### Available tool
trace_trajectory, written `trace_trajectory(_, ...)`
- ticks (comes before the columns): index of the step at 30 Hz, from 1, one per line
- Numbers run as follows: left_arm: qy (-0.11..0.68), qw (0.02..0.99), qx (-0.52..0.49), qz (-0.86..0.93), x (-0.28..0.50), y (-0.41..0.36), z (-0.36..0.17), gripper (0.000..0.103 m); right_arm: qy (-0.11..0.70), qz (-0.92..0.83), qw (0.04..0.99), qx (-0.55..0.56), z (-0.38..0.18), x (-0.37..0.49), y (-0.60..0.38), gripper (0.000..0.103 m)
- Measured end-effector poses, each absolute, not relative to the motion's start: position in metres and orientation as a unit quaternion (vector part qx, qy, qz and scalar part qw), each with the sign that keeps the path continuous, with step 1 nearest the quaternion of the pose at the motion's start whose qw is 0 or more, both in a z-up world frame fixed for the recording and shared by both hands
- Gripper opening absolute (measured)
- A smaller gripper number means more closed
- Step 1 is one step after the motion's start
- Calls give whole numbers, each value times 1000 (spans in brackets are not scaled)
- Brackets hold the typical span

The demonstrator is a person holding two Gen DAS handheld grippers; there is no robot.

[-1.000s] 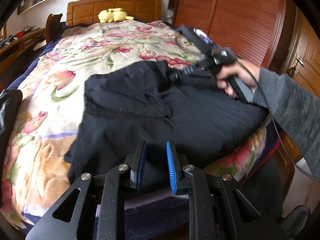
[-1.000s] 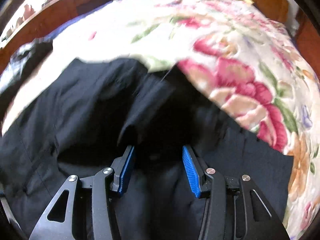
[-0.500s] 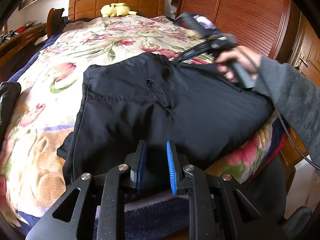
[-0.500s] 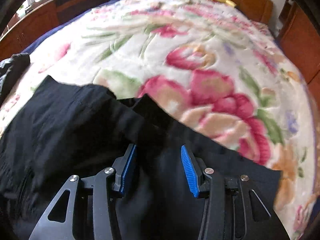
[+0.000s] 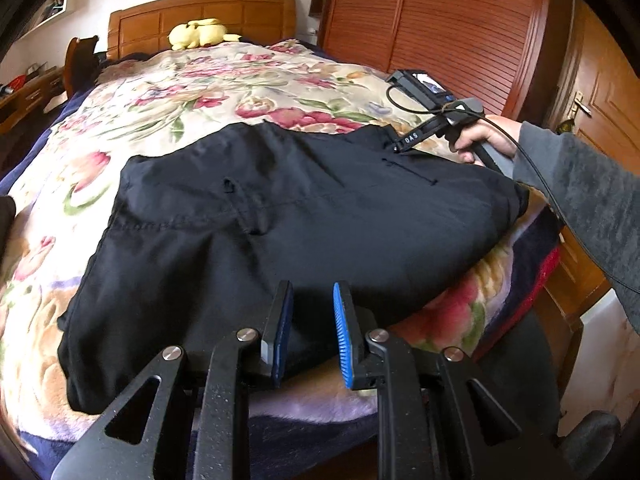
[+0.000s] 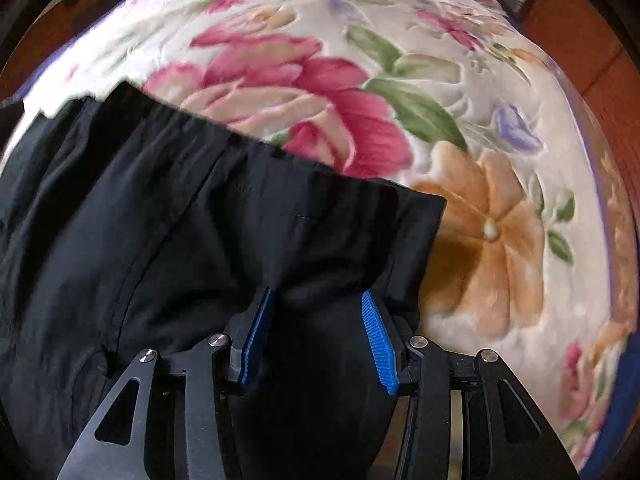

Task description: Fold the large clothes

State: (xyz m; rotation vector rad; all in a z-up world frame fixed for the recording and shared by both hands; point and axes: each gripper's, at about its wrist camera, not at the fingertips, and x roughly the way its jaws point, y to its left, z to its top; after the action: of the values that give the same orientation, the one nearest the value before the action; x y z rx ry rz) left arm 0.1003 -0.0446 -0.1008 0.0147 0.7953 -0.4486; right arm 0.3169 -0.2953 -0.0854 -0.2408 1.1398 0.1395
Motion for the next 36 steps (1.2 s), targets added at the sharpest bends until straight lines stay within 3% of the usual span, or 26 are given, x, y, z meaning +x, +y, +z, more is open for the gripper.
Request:
trace_trajectory(4,382,898,4,-220,101,-47,-99,21,509,50,848,-136,-68,300,-294,47)
trace_trajectory(9,381,896,17,-226,101,-56,-101,21,434,93,887,-126,-24,216,-282,47)
trace_trajectory(14,387,894,15,-227,104,-58,-105,21,399,128,900,-119,-18,132,-275,47)
trace_trajectory(25,399,887,8,-231,108,-56,-115,21,447,110,887,-48,-88,81,-347,47)
trace_trajectory(31,400,888,6,-227,109,-56,-117,21,446,107,888,-29,-78,60,-359,47)
trace_trajectory(36,399,888,3,-227,108,-56,-119,21,399,92,912,28,-50,35,-370,47)
